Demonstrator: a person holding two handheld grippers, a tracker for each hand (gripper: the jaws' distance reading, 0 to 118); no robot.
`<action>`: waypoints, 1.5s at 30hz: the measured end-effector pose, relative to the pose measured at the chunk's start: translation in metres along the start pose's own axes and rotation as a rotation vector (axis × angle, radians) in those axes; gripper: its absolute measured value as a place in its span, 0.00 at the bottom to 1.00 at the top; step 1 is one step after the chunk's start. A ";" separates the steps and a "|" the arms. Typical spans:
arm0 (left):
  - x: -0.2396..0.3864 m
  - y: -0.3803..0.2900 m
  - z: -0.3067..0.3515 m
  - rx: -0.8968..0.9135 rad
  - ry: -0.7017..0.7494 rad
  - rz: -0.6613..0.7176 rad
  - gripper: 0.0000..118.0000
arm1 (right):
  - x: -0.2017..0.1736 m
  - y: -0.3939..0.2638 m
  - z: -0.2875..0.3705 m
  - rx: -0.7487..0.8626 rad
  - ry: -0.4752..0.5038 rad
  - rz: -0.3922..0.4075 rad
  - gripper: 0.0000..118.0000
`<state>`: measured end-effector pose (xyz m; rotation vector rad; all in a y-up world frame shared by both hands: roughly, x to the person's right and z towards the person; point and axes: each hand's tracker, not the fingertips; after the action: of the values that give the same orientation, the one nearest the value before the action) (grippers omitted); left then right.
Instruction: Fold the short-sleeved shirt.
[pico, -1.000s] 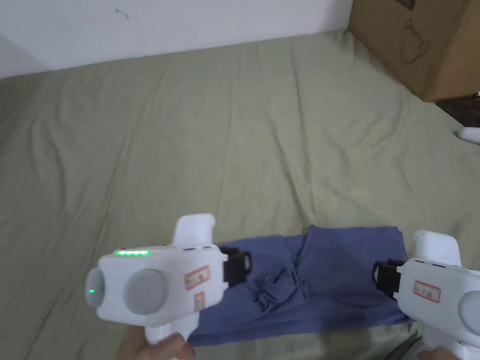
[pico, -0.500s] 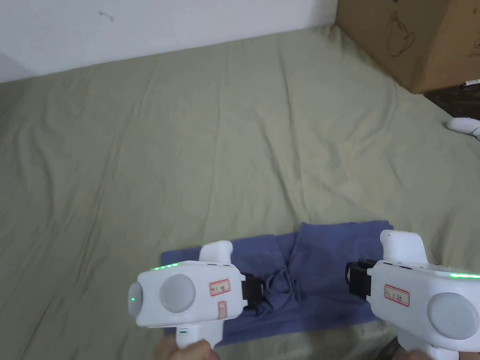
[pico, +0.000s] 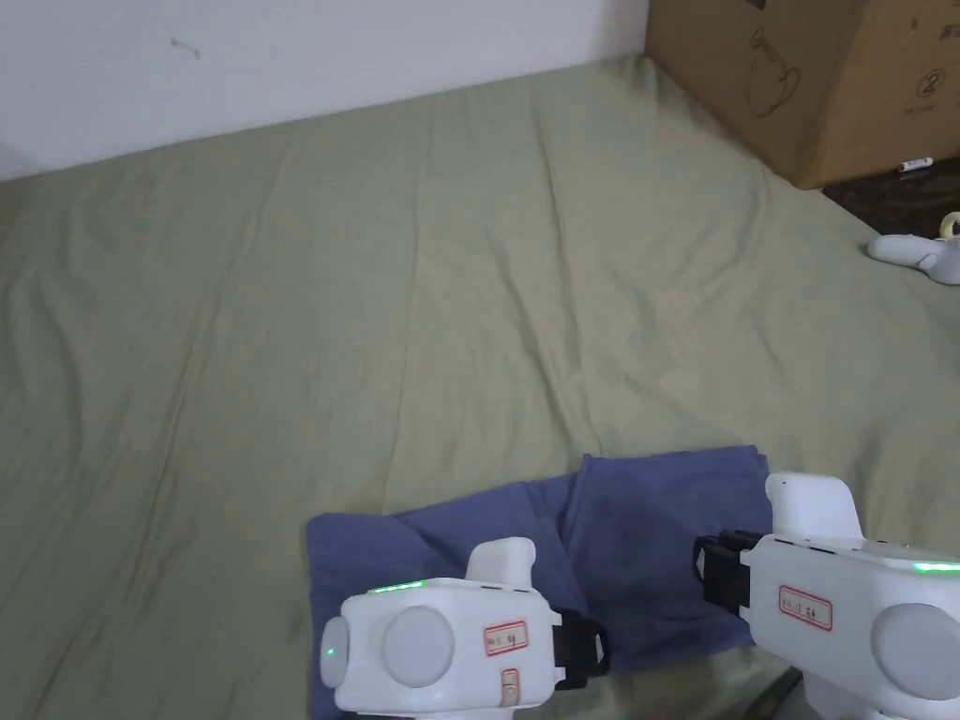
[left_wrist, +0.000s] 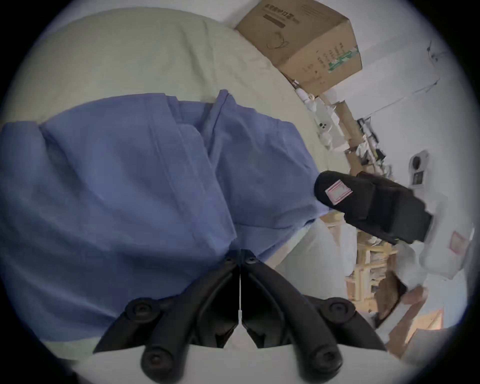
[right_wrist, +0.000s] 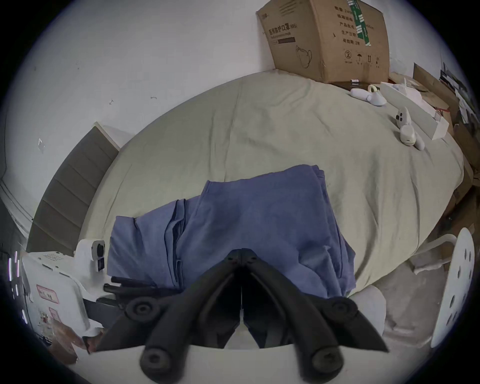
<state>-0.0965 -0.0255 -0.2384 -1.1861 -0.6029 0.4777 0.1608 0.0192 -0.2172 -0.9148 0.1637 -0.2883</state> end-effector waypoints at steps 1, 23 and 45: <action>-0.001 0.002 0.010 0.029 -0.024 0.012 0.00 | 0.000 0.001 0.002 0.005 -0.001 0.004 0.00; -0.185 -0.028 0.154 0.344 -0.122 0.448 0.69 | -0.063 0.014 -0.006 -0.014 0.035 0.132 0.00; -0.220 -0.003 0.150 0.234 -0.221 0.409 0.10 | -0.110 0.015 -0.019 -0.096 0.015 0.247 0.00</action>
<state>-0.3607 -0.0607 -0.2376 -1.0388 -0.4751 1.0100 0.0541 0.0481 -0.2381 -0.9768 0.3039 -0.0580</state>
